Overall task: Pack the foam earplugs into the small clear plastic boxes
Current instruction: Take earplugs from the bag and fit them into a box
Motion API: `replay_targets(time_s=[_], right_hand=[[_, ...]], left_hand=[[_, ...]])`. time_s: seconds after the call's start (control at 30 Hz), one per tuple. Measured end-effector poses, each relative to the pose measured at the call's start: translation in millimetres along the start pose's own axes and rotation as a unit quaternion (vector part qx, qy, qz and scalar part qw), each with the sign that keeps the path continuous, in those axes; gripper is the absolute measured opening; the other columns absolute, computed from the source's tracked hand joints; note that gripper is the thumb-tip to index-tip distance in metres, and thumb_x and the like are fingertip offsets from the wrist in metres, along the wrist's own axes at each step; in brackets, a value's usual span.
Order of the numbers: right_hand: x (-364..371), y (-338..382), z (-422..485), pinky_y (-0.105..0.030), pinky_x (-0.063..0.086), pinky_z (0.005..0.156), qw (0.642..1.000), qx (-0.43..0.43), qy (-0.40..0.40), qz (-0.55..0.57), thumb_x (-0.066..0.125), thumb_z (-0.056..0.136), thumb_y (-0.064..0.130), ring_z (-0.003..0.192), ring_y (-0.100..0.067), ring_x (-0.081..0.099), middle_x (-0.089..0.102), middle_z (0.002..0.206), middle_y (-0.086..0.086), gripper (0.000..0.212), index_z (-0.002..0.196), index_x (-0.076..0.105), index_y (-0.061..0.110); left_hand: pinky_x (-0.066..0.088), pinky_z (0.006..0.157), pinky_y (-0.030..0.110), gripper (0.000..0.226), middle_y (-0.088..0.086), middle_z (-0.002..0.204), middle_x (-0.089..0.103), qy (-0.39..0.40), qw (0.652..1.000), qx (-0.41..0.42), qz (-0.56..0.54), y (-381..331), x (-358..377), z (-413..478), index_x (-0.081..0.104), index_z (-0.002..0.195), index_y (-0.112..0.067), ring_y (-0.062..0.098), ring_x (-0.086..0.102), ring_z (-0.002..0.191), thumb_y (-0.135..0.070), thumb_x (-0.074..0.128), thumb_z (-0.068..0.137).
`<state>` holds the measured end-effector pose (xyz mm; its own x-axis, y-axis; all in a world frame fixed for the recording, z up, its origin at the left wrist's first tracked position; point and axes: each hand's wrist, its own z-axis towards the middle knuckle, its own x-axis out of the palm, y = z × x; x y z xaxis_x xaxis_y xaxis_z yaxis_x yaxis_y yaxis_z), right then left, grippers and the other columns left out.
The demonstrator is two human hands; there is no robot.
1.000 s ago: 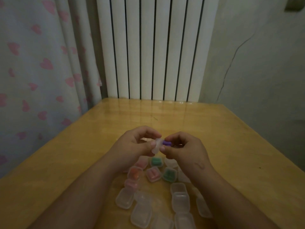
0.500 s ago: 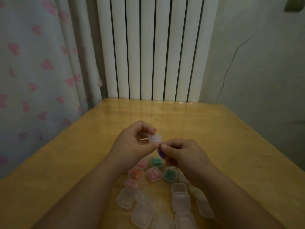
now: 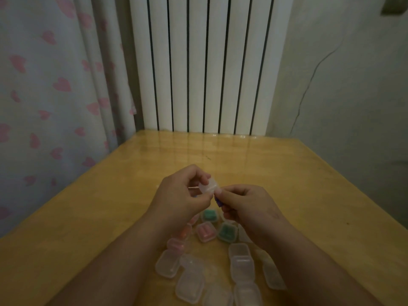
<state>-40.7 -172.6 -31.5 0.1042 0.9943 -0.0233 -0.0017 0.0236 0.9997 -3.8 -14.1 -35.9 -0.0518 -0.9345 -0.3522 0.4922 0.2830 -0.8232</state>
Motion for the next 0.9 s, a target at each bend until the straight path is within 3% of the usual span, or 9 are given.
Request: replay_targets(time_s=[0.3, 0.43, 0.7, 0.8, 0.9], right_hand=[[3, 1, 3, -0.029, 0.033, 0.051, 0.998, 0.034, -0.044, 0.005, 0.067, 0.082, 0.009, 0.051, -0.014, 0.040, 0.049, 0.060, -0.009, 0.022, 0.079, 0.068, -0.012], [3, 2, 6, -0.025, 0.030, 0.049, 0.992, 0.095, -0.046, 0.075, 0.063, 0.080, 0.004, 0.051, -0.013, 0.039, 0.051, 0.067, -0.011, 0.012, 0.069, 0.065, 0.000], [0, 5, 7, -0.018, 0.027, 0.044, 0.972, 0.174, -0.012, 0.156, 0.055, 0.081, -0.001, 0.048, -0.008, 0.035, 0.049, 0.057, -0.004, 0.013, 0.070, 0.060, 0.003], [3, 2, 7, -0.017, 0.026, 0.041, 0.973, 0.179, -0.011, 0.145, 0.058, 0.081, 0.000, 0.046, -0.008, 0.035, 0.049, 0.057, -0.003, 0.010, 0.073, 0.060, 0.005], [1, -1, 8, -0.017, 0.027, 0.040, 0.975, 0.176, -0.019, 0.131, 0.059, 0.080, 0.001, 0.046, -0.009, 0.035, 0.050, 0.059, -0.005, 0.009, 0.072, 0.060, 0.004]], left_hand=[[0.058, 0.082, 0.025, 0.025, -0.012, 0.095, 0.069, -0.021, 0.998, 0.035, 0.038, -1, 10, -3, 0.063, 0.094, -0.031, -0.002, 0.066, 0.094, -0.015, 0.074, 0.079], [0.056, 0.084, 0.021, 0.031, -0.014, 0.096, 0.069, -0.017, 0.997, 0.058, 0.051, -3, 13, -3, 0.063, 0.099, -0.034, -0.004, 0.066, 0.092, -0.014, 0.076, 0.079], [0.058, 0.084, 0.031, 0.031, -0.013, 0.098, 0.070, -0.027, 0.996, 0.073, 0.053, 0, 17, -4, 0.066, 0.105, -0.030, 0.002, 0.067, 0.094, -0.023, 0.075, 0.077], [0.056, 0.083, 0.021, 0.028, -0.016, 0.099, 0.069, -0.042, 0.996, 0.064, 0.038, -6, 20, -4, 0.062, 0.104, -0.040, -0.002, 0.066, 0.094, -0.033, 0.068, 0.077], [0.052, 0.076, 0.015, 0.019, -0.016, 0.096, 0.069, -0.048, 0.995, 0.072, 0.048, -8, 21, -4, 0.063, 0.104, -0.037, -0.004, 0.065, 0.092, -0.031, 0.066, 0.087]])
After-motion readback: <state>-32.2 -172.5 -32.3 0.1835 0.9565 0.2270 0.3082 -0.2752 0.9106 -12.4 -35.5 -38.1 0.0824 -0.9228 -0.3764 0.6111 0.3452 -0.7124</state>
